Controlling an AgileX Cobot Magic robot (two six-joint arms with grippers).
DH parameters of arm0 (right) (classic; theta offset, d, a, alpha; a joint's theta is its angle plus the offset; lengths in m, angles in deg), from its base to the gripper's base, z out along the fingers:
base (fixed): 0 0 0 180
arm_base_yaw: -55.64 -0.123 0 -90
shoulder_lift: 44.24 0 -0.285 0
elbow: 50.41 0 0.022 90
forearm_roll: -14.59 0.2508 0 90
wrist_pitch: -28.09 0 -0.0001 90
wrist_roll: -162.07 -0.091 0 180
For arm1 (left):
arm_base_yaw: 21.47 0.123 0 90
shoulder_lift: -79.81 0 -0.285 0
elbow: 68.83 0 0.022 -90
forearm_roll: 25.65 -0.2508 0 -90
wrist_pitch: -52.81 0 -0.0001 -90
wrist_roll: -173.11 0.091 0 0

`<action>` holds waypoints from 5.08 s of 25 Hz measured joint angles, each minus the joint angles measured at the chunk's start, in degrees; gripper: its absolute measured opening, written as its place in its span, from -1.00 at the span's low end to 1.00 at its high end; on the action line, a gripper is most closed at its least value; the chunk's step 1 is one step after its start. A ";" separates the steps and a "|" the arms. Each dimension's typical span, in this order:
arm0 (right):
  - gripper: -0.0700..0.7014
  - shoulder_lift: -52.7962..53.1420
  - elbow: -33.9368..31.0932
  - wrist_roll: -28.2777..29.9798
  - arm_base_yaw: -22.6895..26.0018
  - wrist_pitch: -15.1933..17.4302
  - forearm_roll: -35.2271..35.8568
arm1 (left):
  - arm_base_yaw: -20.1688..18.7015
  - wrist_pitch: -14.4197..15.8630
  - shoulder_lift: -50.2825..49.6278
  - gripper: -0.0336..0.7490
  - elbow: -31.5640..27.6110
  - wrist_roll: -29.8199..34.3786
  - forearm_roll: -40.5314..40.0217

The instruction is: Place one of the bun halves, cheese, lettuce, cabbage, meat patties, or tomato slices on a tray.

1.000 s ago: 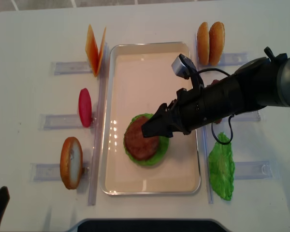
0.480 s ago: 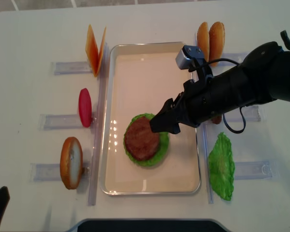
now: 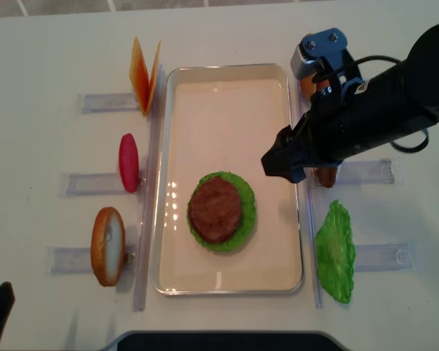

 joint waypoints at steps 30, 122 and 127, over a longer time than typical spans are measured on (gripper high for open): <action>0.72 -1.37 24.54 -32.72 20.82 22.76 -38.81 | 0.00 0.00 0.00 0.45 0.00 0.00 0.00; 0.65 84.85 -25.06 -26.16 31.07 26.21 -34.12 | 0.00 0.00 0.00 0.45 0.00 0.05 0.00; 0.64 84.85 -25.06 -26.16 31.07 26.20 -34.06 | 0.00 0.00 0.00 0.45 0.00 0.05 0.00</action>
